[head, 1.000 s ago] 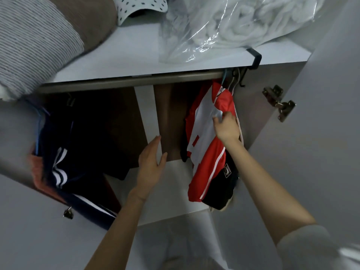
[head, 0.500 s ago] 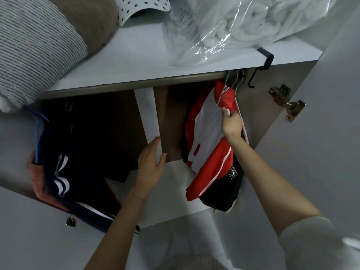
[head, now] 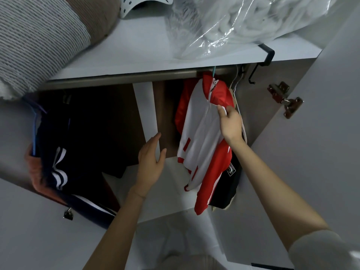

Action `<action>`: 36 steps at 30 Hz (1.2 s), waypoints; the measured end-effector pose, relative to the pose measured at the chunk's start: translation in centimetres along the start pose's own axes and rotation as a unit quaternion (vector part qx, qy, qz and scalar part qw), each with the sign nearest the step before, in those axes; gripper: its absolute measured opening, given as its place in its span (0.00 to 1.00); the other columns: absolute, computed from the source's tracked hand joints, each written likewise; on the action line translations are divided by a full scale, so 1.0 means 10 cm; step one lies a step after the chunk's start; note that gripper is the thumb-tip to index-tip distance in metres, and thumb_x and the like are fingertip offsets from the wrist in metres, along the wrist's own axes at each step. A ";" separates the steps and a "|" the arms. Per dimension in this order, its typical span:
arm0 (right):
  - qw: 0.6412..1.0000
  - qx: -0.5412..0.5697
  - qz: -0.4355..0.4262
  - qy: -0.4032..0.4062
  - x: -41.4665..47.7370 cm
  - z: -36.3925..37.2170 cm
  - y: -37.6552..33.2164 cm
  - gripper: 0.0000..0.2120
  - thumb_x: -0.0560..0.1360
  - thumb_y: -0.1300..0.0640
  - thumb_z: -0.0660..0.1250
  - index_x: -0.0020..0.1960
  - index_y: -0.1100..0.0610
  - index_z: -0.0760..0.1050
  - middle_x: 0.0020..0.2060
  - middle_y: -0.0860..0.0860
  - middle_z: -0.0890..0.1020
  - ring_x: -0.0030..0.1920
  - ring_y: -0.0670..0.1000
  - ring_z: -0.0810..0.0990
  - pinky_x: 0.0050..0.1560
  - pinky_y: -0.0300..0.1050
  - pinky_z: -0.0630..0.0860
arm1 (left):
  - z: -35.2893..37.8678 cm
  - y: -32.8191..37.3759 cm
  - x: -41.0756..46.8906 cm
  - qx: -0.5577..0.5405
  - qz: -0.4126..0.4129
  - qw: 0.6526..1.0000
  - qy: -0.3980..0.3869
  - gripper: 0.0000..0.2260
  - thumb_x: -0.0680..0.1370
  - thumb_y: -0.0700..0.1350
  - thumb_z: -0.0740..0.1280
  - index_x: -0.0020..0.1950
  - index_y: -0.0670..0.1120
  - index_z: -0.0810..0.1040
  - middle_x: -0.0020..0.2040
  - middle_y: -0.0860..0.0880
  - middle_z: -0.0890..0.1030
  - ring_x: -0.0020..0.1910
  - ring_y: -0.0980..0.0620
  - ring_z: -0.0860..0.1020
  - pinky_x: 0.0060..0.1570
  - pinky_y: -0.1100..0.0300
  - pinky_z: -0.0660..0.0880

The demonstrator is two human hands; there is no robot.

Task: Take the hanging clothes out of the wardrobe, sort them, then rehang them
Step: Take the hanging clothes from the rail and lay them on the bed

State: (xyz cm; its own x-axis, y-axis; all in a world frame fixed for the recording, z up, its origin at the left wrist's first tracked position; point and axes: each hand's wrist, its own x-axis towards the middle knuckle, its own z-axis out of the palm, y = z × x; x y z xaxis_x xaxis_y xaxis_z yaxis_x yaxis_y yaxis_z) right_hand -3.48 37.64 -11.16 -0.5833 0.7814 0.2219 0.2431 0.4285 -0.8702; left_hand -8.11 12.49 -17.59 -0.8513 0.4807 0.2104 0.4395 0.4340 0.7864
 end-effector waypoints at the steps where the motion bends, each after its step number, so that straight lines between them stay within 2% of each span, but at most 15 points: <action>1: 1.000 0.013 -0.010 -0.010 -0.07 -0.02 0.01 0.21 0.81 0.51 0.61 0.33 0.52 0.58 0.27 0.46 0.63 0.24 0.42 0.62 0.26 0.34 0.61 | 0.00 -0.01 -0.01 -0.003 -0.003 1.000 0.001 0.23 0.81 0.45 0.63 0.76 0.45 0.64 0.75 0.47 0.67 0.75 0.47 0.64 0.74 0.48 0.61; 5: 0.995 0.025 -0.051 -0.081 -0.34 -0.12 0.04 0.21 0.80 0.51 0.63 0.32 0.52 0.60 0.27 0.45 0.64 0.27 0.43 0.61 0.29 0.36 0.60 | 0.01 -0.01 -0.04 -0.005 -0.007 1.000 0.003 0.23 0.81 0.46 0.63 0.76 0.46 0.63 0.75 0.47 0.66 0.75 0.48 0.63 0.74 0.51 0.60; 10: 0.975 0.031 -0.105 -0.195 -0.55 -0.25 0.04 0.22 0.79 0.55 0.65 0.32 0.60 0.60 0.27 0.49 0.63 0.29 0.46 0.62 0.32 0.40 0.60 | -0.10 0.03 0.08 0.017 0.043 0.999 0.013 0.26 0.81 0.50 0.63 0.77 0.45 0.61 0.76 0.46 0.66 0.76 0.48 0.63 0.74 0.44 0.61; 14: 0.958 0.038 -0.139 -0.247 -0.68 -0.27 0.05 0.23 0.79 0.55 0.67 0.30 0.55 0.59 0.25 0.44 0.61 0.28 0.43 0.61 0.31 0.36 0.60 | -0.30 0.04 0.23 0.085 0.035 0.995 0.036 0.32 0.81 0.56 0.62 0.80 0.46 0.55 0.79 0.46 0.58 0.79 0.46 0.55 0.77 0.44 0.52; 16: 0.951 0.036 -0.148 -0.269 -0.74 -0.24 0.03 0.23 0.78 0.55 0.67 0.30 0.53 0.58 0.25 0.44 0.61 0.28 0.43 0.61 0.31 0.37 0.59 | -0.41 0.04 0.27 0.123 0.051 0.990 0.042 0.31 0.81 0.57 0.62 0.79 0.46 0.57 0.79 0.45 0.60 0.78 0.46 0.55 0.77 0.45 0.49; 18: 0.944 0.033 -0.158 -0.287 -0.80 -0.19 0.00 0.24 0.78 0.55 0.68 0.30 0.52 0.58 0.25 0.43 0.61 0.28 0.43 0.61 0.31 0.37 0.59 | -0.49 0.04 0.27 0.141 0.073 0.987 0.036 0.28 0.80 0.59 0.61 0.76 0.47 0.64 0.75 0.46 0.67 0.76 0.45 0.61 0.77 0.45 0.50; 20: 0.939 0.033 -0.166 -0.300 -0.85 -0.14 -0.02 0.25 0.78 0.56 0.68 0.30 0.51 0.57 0.25 0.44 0.60 0.28 0.43 0.60 0.31 0.37 0.58 | -0.54 0.02 0.25 0.133 0.076 0.988 0.029 0.24 0.79 0.58 0.63 0.71 0.46 0.71 0.69 0.45 0.74 0.71 0.45 0.69 0.75 0.45 0.56; 23: 0.934 0.028 -0.175 -0.311 -0.93 -0.09 -0.04 0.25 0.78 0.55 0.69 0.30 0.52 0.57 0.26 0.45 0.60 0.29 0.44 0.60 0.32 0.41 0.58 | -0.59 -0.05 0.18 0.130 0.065 0.988 0.056 0.19 0.77 0.53 0.68 0.61 0.42 0.79 0.57 0.43 0.81 0.58 0.43 0.76 0.65 0.49 0.68; 25: 0.934 0.003 -0.182 -0.307 -0.98 -0.05 -0.05 0.24 0.78 0.53 0.69 0.31 0.55 0.57 0.27 0.49 0.60 0.30 0.46 0.60 0.34 0.46 0.59 | -0.62 -0.08 0.12 0.107 0.052 0.990 0.079 0.15 0.75 0.51 0.72 0.54 0.41 0.81 0.50 0.44 0.82 0.51 0.44 0.77 0.59 0.49 0.70; 27: 0.933 -0.047 -0.194 -0.300 -0.99 -0.02 -0.05 0.23 0.78 0.50 0.67 0.32 0.55 0.59 0.26 0.49 0.62 0.29 0.47 0.63 0.34 0.47 0.61 | -0.63 -0.13 0.06 0.091 0.055 0.990 0.097 0.13 0.74 0.50 0.73 0.49 0.41 0.81 0.45 0.46 0.81 0.48 0.46 0.76 0.57 0.48 0.69; 29: 0.927 -0.106 -0.210 -0.294 -0.98 0.02 -0.06 0.19 0.77 0.45 0.66 0.37 0.55 0.65 0.28 0.47 0.68 0.29 0.46 0.67 0.34 0.47 0.64 | -0.64 -0.16 0.00 0.092 0.056 0.987 0.118 0.12 0.73 0.51 0.74 0.47 0.43 0.80 0.44 0.49 0.81 0.46 0.49 0.75 0.55 0.55 0.63; 31: 0.916 -0.139 -0.214 -0.310 -0.97 0.07 -0.12 0.17 0.75 0.38 0.65 0.49 0.51 0.70 0.35 0.44 0.76 0.34 0.43 0.74 0.35 0.41 0.70 | -0.65 -0.17 -0.04 0.103 0.059 0.984 0.131 0.11 0.73 0.52 0.74 0.47 0.45 0.80 0.43 0.51 0.80 0.46 0.51 0.73 0.51 0.60 0.56; 33: 0.897 -0.157 -0.226 -0.347 -0.97 0.15 -0.21 0.22 0.75 0.34 0.62 0.59 0.48 0.70 0.44 0.41 0.79 0.40 0.41 0.78 0.39 0.38 0.75 | -0.64 -0.15 -0.07 0.122 0.063 0.983 0.125 0.12 0.73 0.53 0.73 0.47 0.45 0.81 0.44 0.50 0.80 0.47 0.52 0.72 0.50 0.61 0.55; 34: 0.885 -0.168 -0.235 -0.365 -0.98 0.20 -0.25 0.21 0.75 0.33 0.62 0.59 0.47 0.71 0.43 0.41 0.79 0.40 0.41 0.78 0.39 0.37 0.75 | -0.64 -0.15 -0.09 0.130 0.065 0.982 0.120 0.12 0.73 0.53 0.73 0.47 0.45 0.81 0.44 0.50 0.80 0.47 0.53 0.72 0.51 0.60 0.56; 36: 0.868 -0.163 -0.236 -0.406 -1.01 0.30 -0.29 0.16 0.76 0.35 0.61 0.49 0.48 0.74 0.35 0.42 0.78 0.33 0.41 0.77 0.36 0.37 0.72 | -0.66 -0.15 -0.12 0.134 0.069 0.982 0.110 0.13 0.73 0.55 0.73 0.47 0.46 0.81 0.43 0.51 0.80 0.46 0.54 0.71 0.52 0.60 0.56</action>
State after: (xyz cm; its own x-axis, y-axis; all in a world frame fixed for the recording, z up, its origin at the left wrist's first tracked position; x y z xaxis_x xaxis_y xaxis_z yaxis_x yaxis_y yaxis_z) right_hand -0.62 27.11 -12.22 -0.9991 -0.0369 0.0226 -0.0432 0.8229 -0.5665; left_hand -9.62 6.27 -15.22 -0.8070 0.3856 0.4472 0.5892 0.5764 0.5662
